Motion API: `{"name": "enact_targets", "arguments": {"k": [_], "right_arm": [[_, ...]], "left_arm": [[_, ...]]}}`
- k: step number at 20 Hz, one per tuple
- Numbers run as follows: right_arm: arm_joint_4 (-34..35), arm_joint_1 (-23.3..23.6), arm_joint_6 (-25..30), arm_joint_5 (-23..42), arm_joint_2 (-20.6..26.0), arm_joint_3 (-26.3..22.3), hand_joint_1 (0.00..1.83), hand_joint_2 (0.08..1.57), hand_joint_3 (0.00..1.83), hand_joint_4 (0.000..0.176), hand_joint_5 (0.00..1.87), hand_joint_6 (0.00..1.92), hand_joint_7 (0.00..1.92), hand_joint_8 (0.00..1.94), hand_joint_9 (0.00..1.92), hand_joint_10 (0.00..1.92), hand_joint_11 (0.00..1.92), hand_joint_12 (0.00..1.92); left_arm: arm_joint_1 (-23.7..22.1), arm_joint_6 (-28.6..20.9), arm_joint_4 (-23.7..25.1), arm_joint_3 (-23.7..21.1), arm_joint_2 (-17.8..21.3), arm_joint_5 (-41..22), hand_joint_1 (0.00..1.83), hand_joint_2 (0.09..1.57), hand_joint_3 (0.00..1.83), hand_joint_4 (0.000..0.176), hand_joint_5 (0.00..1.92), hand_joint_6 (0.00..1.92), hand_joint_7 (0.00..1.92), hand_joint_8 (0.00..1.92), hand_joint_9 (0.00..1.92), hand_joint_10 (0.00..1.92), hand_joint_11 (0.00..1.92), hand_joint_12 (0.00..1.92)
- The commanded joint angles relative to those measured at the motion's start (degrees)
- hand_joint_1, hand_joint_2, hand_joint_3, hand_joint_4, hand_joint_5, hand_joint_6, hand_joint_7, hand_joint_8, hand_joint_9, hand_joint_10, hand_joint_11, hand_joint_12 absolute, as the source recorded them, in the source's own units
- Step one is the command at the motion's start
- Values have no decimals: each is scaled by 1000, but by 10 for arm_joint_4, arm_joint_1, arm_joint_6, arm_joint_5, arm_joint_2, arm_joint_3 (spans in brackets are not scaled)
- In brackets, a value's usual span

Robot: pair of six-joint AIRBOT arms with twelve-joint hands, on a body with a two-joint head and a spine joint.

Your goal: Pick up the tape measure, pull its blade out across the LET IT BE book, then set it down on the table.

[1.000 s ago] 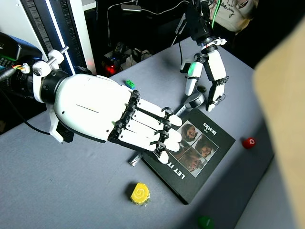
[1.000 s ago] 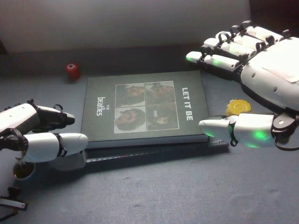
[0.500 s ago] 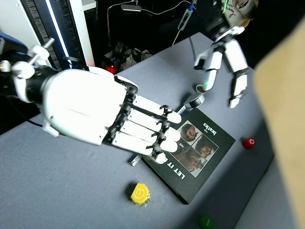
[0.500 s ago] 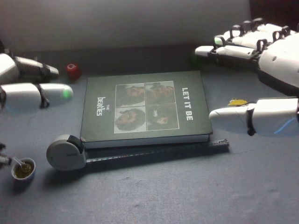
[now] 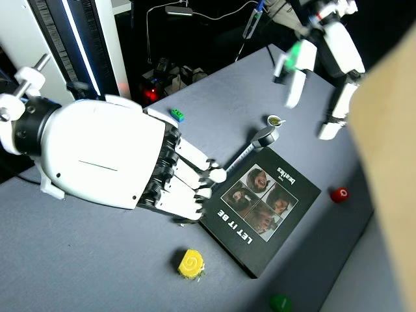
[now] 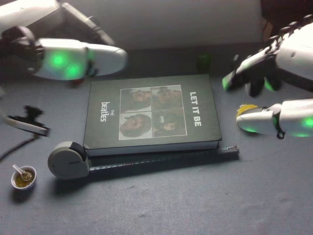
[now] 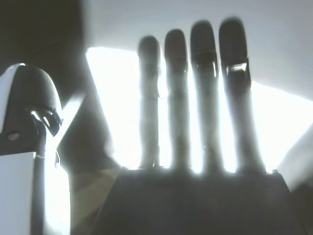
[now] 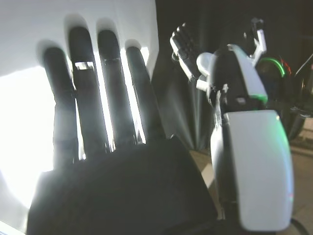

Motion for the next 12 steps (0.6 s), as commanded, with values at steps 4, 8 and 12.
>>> {"name": "enact_targets", "arguments": {"k": [4, 8, 12], "right_arm": [[-3, 26, 53, 9, -6, 13, 802, 1173, 4, 0, 929, 1916, 1179, 1939, 1571, 1921, 1791, 1921], [30, 23, 55, 11, -2, 8, 760, 1297, 2, 135, 1297, 1921, 1535, 1941, 1757, 1921, 1919, 1921], [33, 22, 54, -6, -1, 9, 734, 1373, 15, 176, 1307, 1921, 1544, 1941, 1769, 1921, 1921, 1921]], "left_arm": [[-31, 111, -81, -60, -1, -70, 616, 1077, 3, 24, 598, 1894, 762, 1901, 799, 1916, 888, 1918], [-41, 153, -114, -99, -10, -99, 654, 1149, 7, 104, 1048, 1921, 1142, 1921, 1171, 1921, 1234, 1921], [-38, 153, -119, -113, -25, -123, 687, 1219, 9, 114, 1092, 1921, 1241, 1921, 1280, 1921, 1368, 1921]]}}
